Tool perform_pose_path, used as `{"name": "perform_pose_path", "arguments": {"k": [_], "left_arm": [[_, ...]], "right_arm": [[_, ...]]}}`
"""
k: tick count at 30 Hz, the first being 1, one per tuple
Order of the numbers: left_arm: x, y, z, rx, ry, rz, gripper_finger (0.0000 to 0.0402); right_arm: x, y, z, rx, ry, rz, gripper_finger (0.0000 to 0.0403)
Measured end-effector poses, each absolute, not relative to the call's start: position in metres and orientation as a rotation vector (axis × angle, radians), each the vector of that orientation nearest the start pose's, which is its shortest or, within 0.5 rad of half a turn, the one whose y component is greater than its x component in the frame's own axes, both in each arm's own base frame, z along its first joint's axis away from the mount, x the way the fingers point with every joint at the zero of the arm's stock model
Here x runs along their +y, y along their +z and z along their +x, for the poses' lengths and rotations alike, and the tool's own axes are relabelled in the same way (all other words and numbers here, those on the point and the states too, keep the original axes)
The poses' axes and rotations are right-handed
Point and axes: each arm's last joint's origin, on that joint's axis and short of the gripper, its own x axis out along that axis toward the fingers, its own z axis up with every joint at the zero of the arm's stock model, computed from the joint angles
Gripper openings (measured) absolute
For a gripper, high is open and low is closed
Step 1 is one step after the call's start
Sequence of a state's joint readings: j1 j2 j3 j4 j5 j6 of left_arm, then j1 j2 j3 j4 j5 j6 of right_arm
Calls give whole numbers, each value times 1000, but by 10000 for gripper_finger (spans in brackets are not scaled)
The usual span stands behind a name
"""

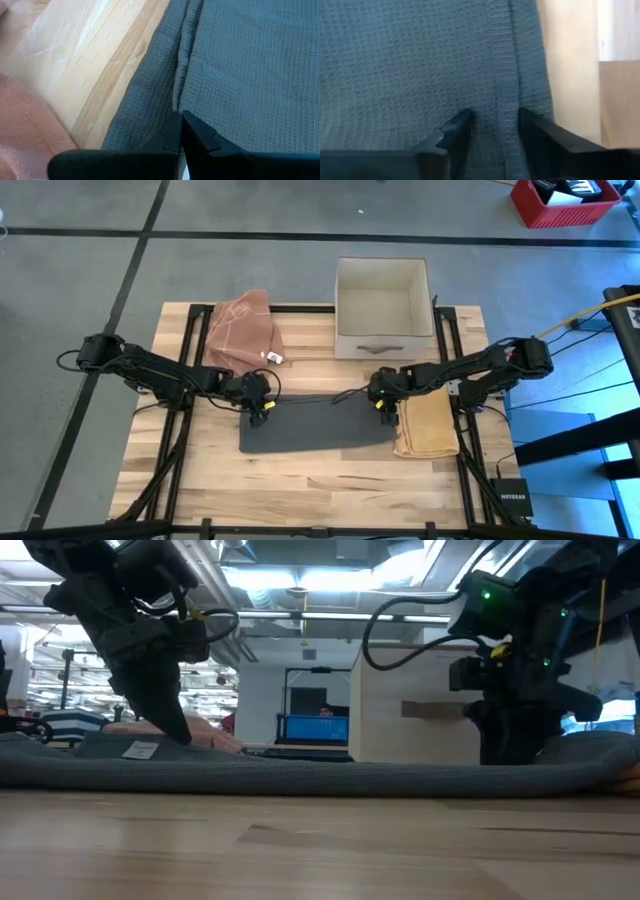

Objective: Fold towel
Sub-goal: Fold the gray towel

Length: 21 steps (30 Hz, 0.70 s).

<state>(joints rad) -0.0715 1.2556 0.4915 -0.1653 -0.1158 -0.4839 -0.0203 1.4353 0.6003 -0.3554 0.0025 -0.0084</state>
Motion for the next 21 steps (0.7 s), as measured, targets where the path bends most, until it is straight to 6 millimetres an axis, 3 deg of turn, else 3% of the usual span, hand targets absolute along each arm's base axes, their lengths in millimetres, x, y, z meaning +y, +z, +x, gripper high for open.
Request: {"name": "perform_pose_path", "arguments": {"k": [6,11,16,21], "left_arm": [[-12,151,214,896,266,-360,5],[-12,151,214,897,266,-357,5],[-12,151,214,900,265,-354,5],[-12,154,213,894,261,-348,3]], "right_arm": [[-4,136,229,1191,-2,11,92],[-4,149,227,1170,18,-26,14],[-5,159,225,1164,5,-44,25],[-5,165,225,1161,-2,-50,7]]}}
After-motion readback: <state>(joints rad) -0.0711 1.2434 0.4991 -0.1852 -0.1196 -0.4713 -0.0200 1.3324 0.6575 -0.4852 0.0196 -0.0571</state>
